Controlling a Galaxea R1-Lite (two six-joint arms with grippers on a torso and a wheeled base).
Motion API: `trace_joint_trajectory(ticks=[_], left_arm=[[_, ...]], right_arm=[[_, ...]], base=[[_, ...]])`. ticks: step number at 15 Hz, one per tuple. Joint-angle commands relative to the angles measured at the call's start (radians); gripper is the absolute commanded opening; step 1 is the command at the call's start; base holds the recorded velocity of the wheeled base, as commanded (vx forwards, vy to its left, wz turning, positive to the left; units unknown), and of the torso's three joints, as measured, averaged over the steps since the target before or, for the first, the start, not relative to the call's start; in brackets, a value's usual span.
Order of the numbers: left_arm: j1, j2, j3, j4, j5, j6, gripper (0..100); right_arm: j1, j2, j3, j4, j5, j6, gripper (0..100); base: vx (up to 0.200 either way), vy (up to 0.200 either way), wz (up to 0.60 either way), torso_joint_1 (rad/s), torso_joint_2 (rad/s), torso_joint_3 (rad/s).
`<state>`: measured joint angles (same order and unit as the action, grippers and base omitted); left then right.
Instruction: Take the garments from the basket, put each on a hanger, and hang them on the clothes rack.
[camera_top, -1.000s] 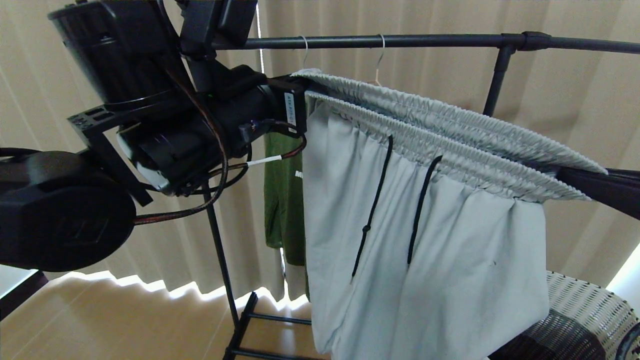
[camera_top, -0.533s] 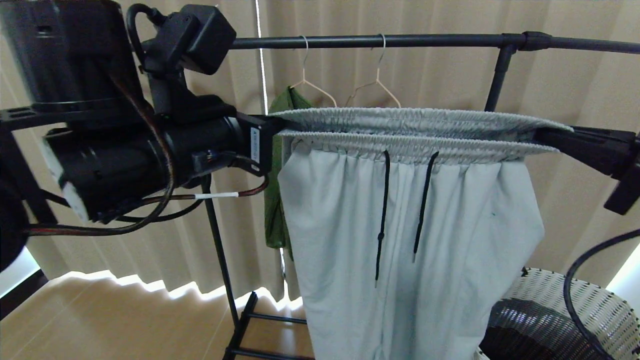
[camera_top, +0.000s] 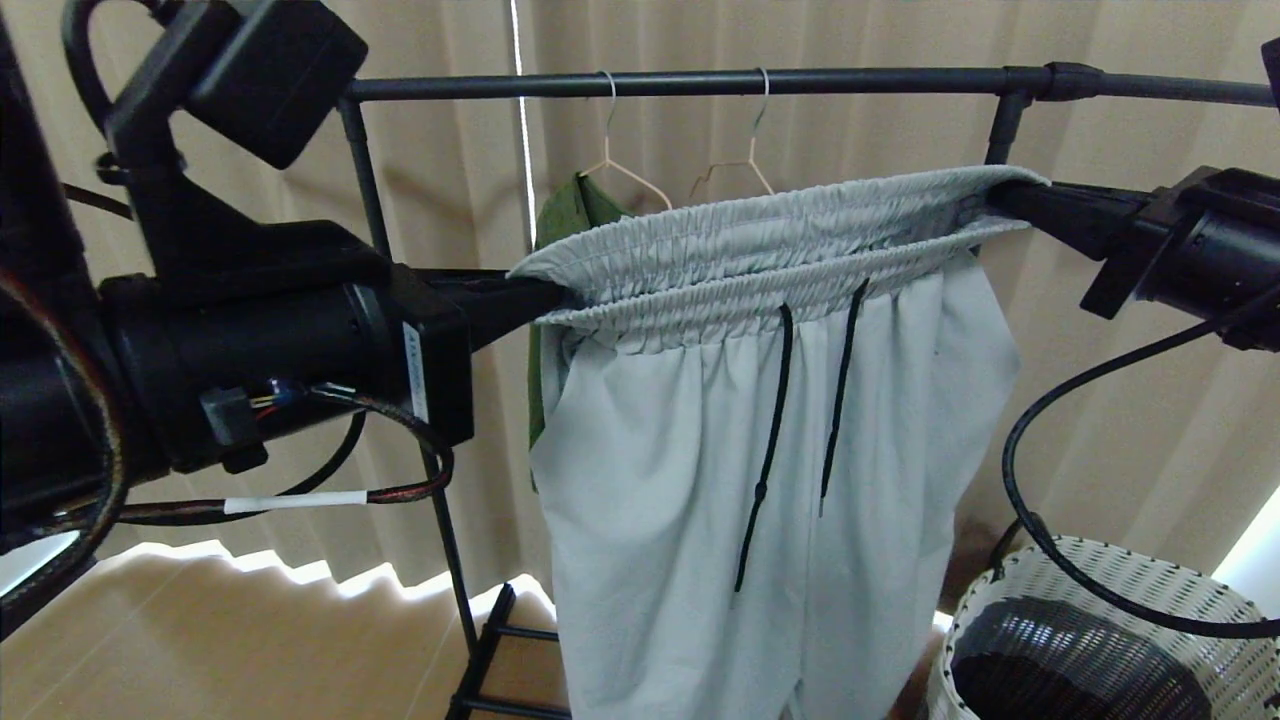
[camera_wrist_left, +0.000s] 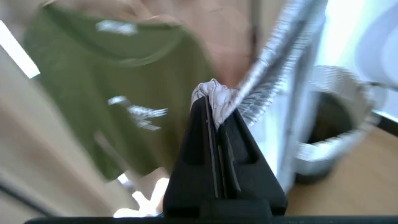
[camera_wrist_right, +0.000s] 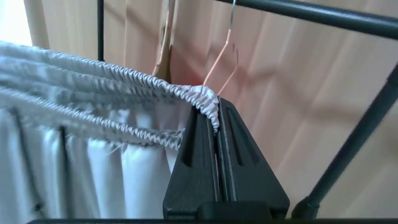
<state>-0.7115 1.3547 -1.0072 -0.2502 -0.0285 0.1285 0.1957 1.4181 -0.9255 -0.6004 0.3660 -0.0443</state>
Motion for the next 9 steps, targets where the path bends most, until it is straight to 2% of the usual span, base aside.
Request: trace_joint_trajectory(ticks=[1,9], left_arm=[[-0.005,-0.029,0.007,-0.001,-0.007,0.000,0],[0.003,-0.019,0.015,-0.007,0.001,0.008,0]], right_arm=[[0.002,0.022,-0.004,-0.001,-0.001,0.000,0],[-0.002,-0.022,0.010,0.016,-0.016,-0.002,0]], base=[[0.000,0.000,0.00,0.000,0.00,0.000],[0.000,0.000,0.00,0.000,0.00,0.000]])
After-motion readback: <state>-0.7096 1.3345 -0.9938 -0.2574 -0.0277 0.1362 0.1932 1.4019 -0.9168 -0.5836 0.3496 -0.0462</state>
